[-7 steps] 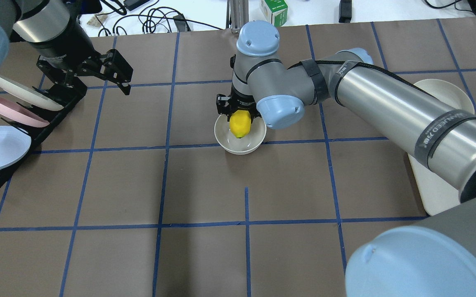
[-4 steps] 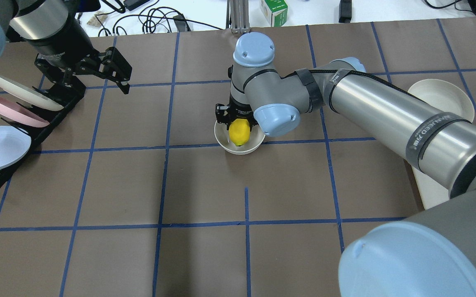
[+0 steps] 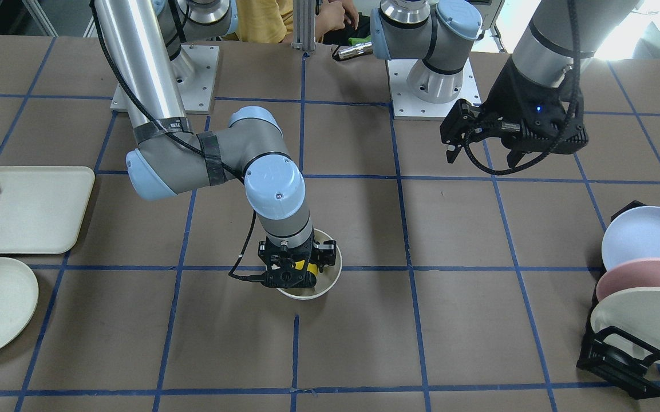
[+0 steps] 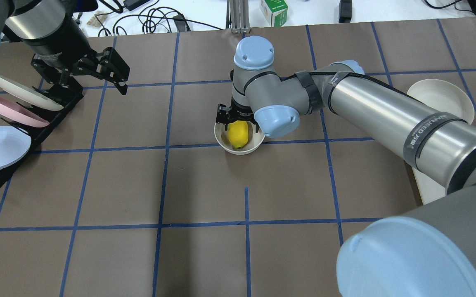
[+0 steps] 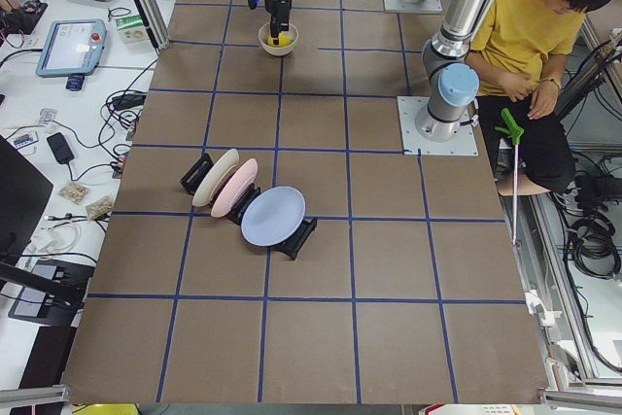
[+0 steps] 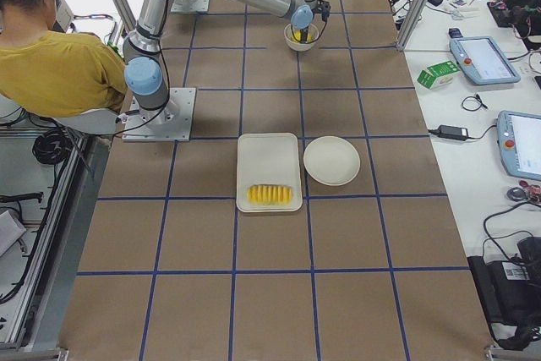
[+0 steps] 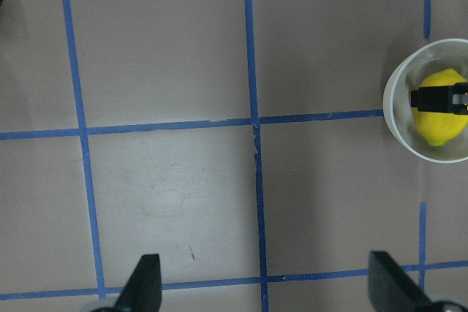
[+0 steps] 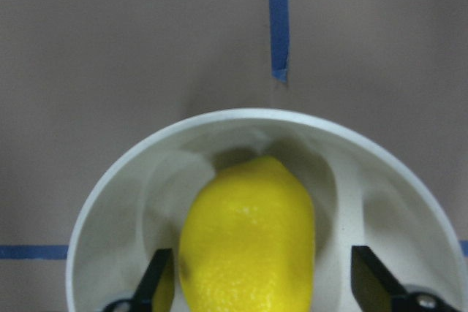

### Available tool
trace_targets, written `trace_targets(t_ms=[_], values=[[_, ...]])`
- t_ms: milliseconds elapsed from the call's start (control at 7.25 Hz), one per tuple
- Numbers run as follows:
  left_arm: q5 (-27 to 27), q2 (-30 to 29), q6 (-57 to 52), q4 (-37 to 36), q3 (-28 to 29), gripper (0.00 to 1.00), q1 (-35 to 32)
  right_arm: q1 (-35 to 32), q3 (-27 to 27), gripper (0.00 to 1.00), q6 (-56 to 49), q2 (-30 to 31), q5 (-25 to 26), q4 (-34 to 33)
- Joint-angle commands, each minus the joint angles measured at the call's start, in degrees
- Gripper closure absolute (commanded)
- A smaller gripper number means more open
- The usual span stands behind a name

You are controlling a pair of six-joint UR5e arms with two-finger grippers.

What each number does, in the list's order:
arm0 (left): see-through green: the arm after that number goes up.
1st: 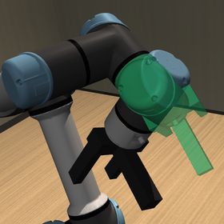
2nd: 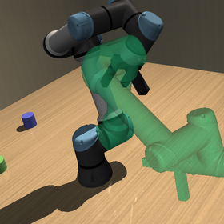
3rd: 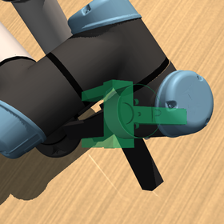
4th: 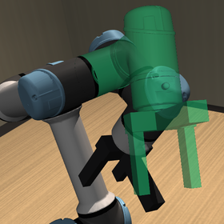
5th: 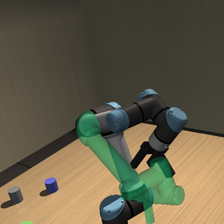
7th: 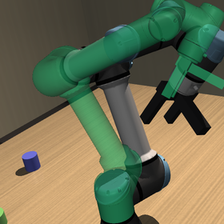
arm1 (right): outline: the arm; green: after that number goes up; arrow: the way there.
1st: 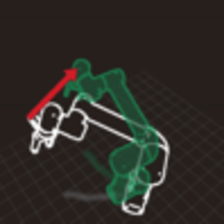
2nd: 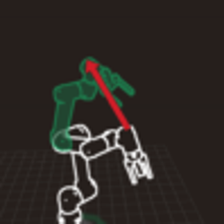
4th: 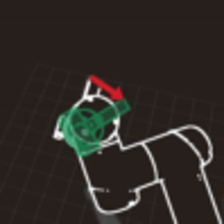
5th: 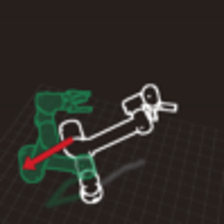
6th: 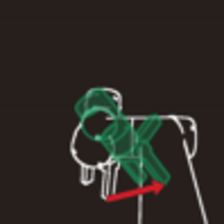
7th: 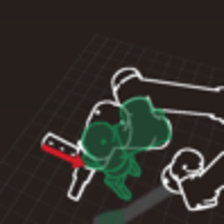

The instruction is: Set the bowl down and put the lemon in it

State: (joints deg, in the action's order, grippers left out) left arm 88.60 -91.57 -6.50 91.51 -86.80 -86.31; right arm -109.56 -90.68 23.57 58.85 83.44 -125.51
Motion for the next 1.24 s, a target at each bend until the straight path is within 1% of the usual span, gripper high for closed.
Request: trace_targets(t_ms=[0, 138, 276, 552, 690, 828, 966, 1103], values=[[1.74, -0.01, -0.88, 1.92, -0.04, 0.00, -0.44, 0.92, 0.16, 0.00, -0.18, 5.01, 1.19, 1.40], [1.66, -0.01, -2.54, 1.40, 0.31, 0.00, -0.27, 2.66, 0.33, 0.00, -0.80, 9.22, 3.12, 6.11], [1.05, 0.08, -2.73, 1.39, 0.66, 0.00, -0.18, 5.73, 0.33, 0.00, -1.06, 14.57, 3.66, 11.55], [0.96, 0.43, -1.77, 1.39, 1.02, 0.00, -0.09, 14.85, -0.19, 0.00, -8.41, 23.55, 4.01, 22.27], [1.05, 0.52, -1.68, 1.39, 1.02, 0.00, -0.09, 19.51, -0.37, 0.00, -13.50, 27.07, 5.23, 27.55], [0.96, 0.52, -1.59, 1.39, 1.02, 0.00, -0.18, 21.82, -0.46, 0.00, -16.16, 30.15, 5.33, 31.60], [1.31, 0.69, -1.59, 1.39, 0.93, 0.00, -0.18, 22.36, -0.55, 0.00, -16.18, 32.27, 5.33, 34.43], [1.31, 0.87, -1.59, 1.39, 0.93, 0.00, -0.18, 22.37, -0.55, 0.00, -16.18, 32.73, 5.24, 35.85]])
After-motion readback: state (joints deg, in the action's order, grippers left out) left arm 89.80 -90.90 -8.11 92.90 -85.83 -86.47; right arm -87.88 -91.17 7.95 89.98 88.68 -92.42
